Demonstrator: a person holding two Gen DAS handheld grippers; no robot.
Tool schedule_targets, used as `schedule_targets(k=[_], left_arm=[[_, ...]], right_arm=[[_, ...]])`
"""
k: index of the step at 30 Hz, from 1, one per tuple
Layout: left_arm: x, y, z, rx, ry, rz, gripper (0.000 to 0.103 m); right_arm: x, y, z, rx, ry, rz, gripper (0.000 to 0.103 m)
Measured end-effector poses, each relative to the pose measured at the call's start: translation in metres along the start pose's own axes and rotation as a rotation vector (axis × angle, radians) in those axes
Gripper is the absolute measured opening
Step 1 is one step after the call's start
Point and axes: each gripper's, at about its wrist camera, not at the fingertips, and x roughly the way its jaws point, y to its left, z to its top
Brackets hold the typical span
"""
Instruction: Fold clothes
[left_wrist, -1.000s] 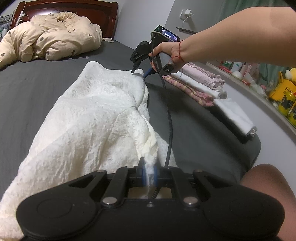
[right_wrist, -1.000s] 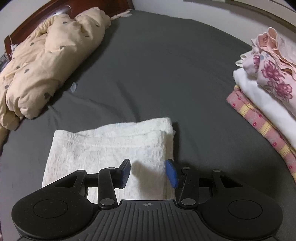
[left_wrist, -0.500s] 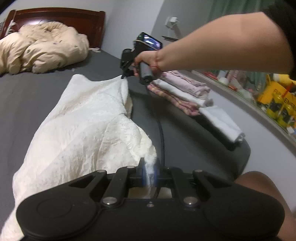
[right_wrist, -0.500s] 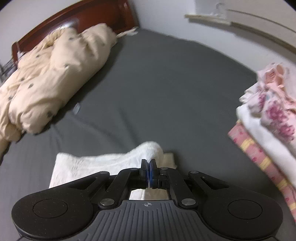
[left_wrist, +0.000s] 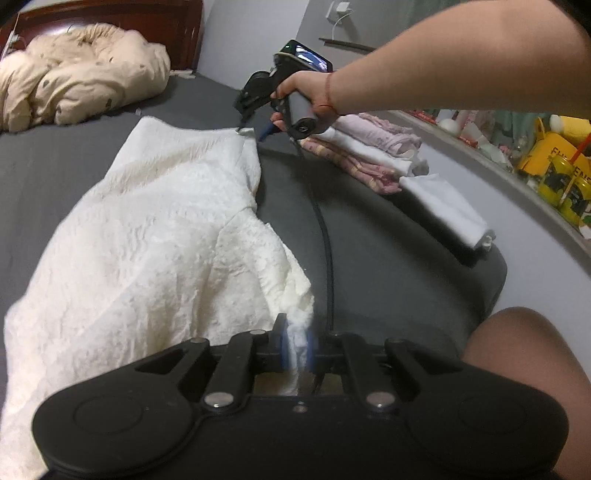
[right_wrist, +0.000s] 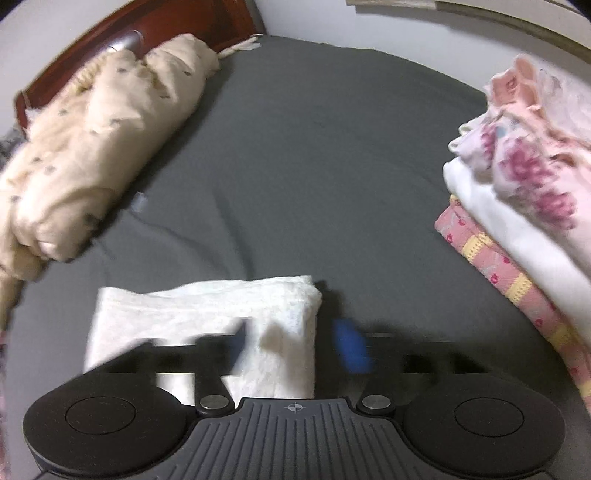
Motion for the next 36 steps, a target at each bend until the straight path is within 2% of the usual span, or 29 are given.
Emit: schedule_targets(k=[4,7,11,13,16,20,22,26,30,31,32,33,35,36], left_arm=[[-0.022,-0.005,-0.002,0.013,-0.02,-0.02,0.018],[-0.05,-0.013,-0.011,0.049,-0.038,-0.035,0.03],[-0.093,-0.021,-0.031,0.093,-0.077,-0.031,0.038],[-0.112,-0.022,-0.039,0.109,-0.095,-0.002,0.043],[-0.133,-0.016,-0.052,0.139,-0.107,0.117,0.045],[-0.147,0.003,-0.06,0.161,-0.078,0.272,0.045],[-0.15,0.012,-0.059,0.174,-0.069,0.318,0.045],[-0.151,0.018,-0.054,0.262,-0.072,0.427,0.045],[-0.149,0.016,-0.055,0.326,-0.059,0.447,0.049],[-0.143,0.015,-0.057,0.343,-0.043,0.453,0.049],[-0.135,0.014,-0.06,0.366,-0.024,0.462,0.049],[-0.128,0.012,-0.063,0.388,-0.006,0.471,0.049],[-0.111,0.012,-0.07,0.426,0.028,0.488,0.049],[-0.104,0.013,-0.073,0.43,0.039,0.495,0.049]], right_arm=[[-0.049,-0.008,-0.014,-0.052,0.055,0.101,0.072],[-0.093,-0.013,-0.043,-0.058,0.073,0.201,0.072],[-0.155,-0.026,-0.1,-0.007,0.09,0.366,0.072],[-0.179,-0.029,-0.14,0.007,0.121,0.406,0.072],[-0.205,-0.027,-0.201,0.0,0.168,0.418,0.072],[-0.209,-0.021,-0.242,0.022,0.161,0.406,0.072],[-0.209,-0.018,-0.26,0.034,0.153,0.399,0.072],[-0.21,-0.012,-0.296,0.059,0.137,0.384,0.071],[-0.21,-0.007,-0.332,0.084,0.121,0.37,0.07],[-0.21,-0.005,-0.341,0.09,0.117,0.366,0.059],[-0.209,-0.003,-0.345,0.085,0.116,0.357,0.053],[-0.206,0.0,-0.347,0.07,0.118,0.345,0.051],[-0.203,0.0,-0.352,0.051,0.112,0.344,0.035],[-0.201,0.0,-0.354,0.049,0.113,0.356,0.034]])
